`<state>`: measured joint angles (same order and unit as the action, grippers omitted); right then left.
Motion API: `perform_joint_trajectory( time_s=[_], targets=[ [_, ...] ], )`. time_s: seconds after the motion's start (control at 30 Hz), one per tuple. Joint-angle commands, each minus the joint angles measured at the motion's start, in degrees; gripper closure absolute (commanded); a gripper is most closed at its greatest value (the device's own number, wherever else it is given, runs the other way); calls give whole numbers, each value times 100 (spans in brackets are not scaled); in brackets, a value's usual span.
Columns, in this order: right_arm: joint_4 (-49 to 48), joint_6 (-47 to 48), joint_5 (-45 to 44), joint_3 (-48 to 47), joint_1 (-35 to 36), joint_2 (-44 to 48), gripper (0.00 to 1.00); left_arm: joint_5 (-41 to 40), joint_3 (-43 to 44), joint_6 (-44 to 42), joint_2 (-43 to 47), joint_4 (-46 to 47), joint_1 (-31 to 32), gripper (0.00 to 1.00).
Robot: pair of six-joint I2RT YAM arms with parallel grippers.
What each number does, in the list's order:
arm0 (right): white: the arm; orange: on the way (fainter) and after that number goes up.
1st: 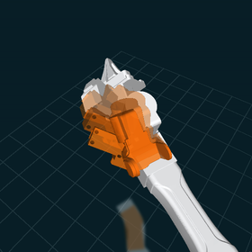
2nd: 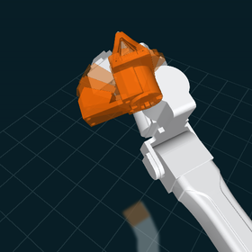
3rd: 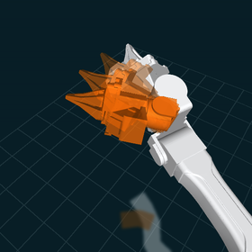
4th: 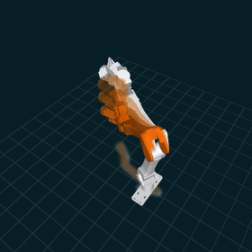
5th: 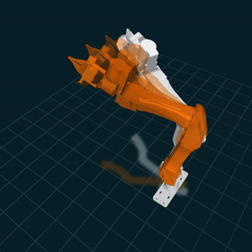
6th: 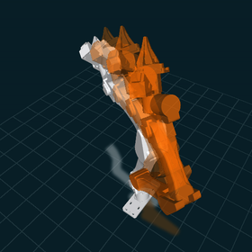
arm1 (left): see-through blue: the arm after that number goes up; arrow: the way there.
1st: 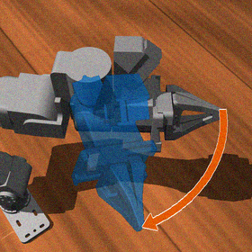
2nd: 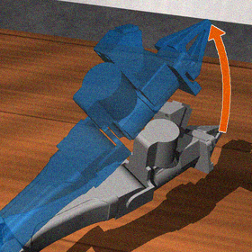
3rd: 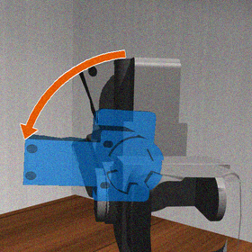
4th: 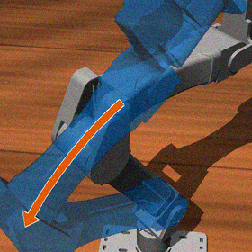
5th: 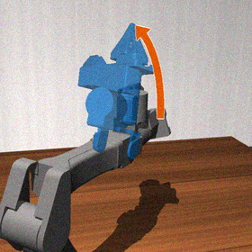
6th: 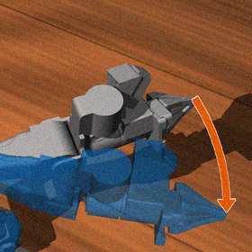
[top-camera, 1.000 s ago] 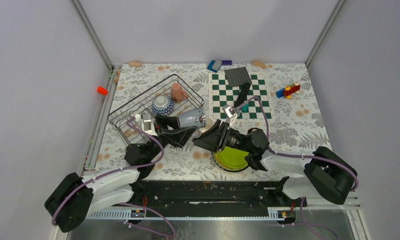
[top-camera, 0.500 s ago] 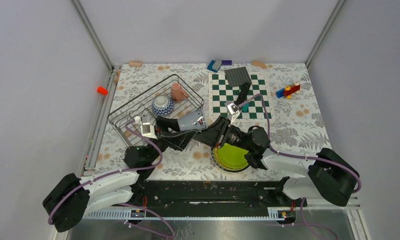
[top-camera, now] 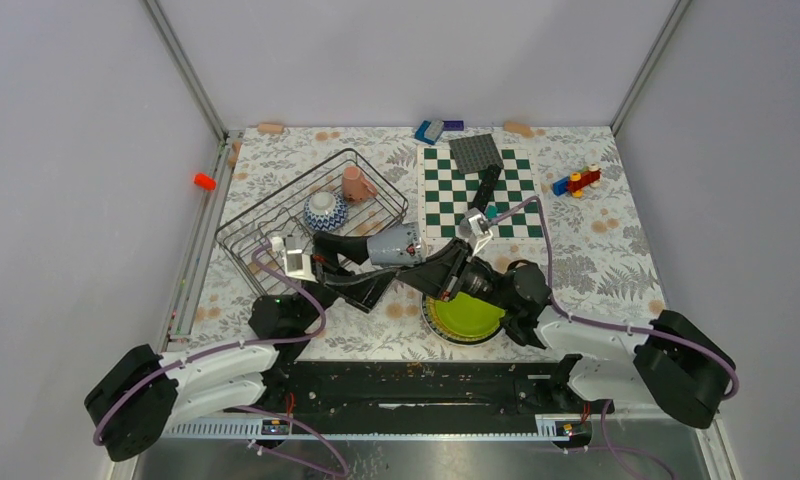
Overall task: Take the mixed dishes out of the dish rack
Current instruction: Pick up the cup from the dish rack, then place the cup at the center of the board.
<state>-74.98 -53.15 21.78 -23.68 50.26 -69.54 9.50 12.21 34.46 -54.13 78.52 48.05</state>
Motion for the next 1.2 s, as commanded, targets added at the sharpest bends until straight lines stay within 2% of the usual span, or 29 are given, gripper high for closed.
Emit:
perform_joint_trajectory(
  time_s=[0.0,0.1,0.17,0.27,0.37,0.5,0.63,0.8,0.97,1.17],
  targets=[
    [99,699,-429,123,1,605,100,-700,-226,-176,312,-38,20,1],
    [707,1106,-806,319,1,1022,100,-1329,-459,-315,707,-458,20,1],
    [1556,1537,-1073,345,1,1432,100,-1691,-497,-404,1130,-1101,19,1],
    [3625,2282,-1490,27,4,2033,100,-2372,-205,-489,1936,-3167,20,1],
    [4863,2855,-1668,-241,1,2265,100,-3173,144,-475,2312,-4572,15,1],
    [5879,3421,-955,-847,6,1854,100,-3780,658,-384,2270,-5827,20,1],
    [6262,3702,-441,-1122,72,1312,100,-4973,1394,141,1917,-7433,20,1],
    [6730,4169,-222,-1359,328,815,100,-5287,1611,230,1599,-7825,15,1],
    [7282,4582,-715,-1746,635,191,100,-5299,1649,125,1564,-7786,11,1],
    [7435,4720,-1182,-2066,771,-499,99,-5316,1660,27,1508,-7716,11,1]
  ],
)
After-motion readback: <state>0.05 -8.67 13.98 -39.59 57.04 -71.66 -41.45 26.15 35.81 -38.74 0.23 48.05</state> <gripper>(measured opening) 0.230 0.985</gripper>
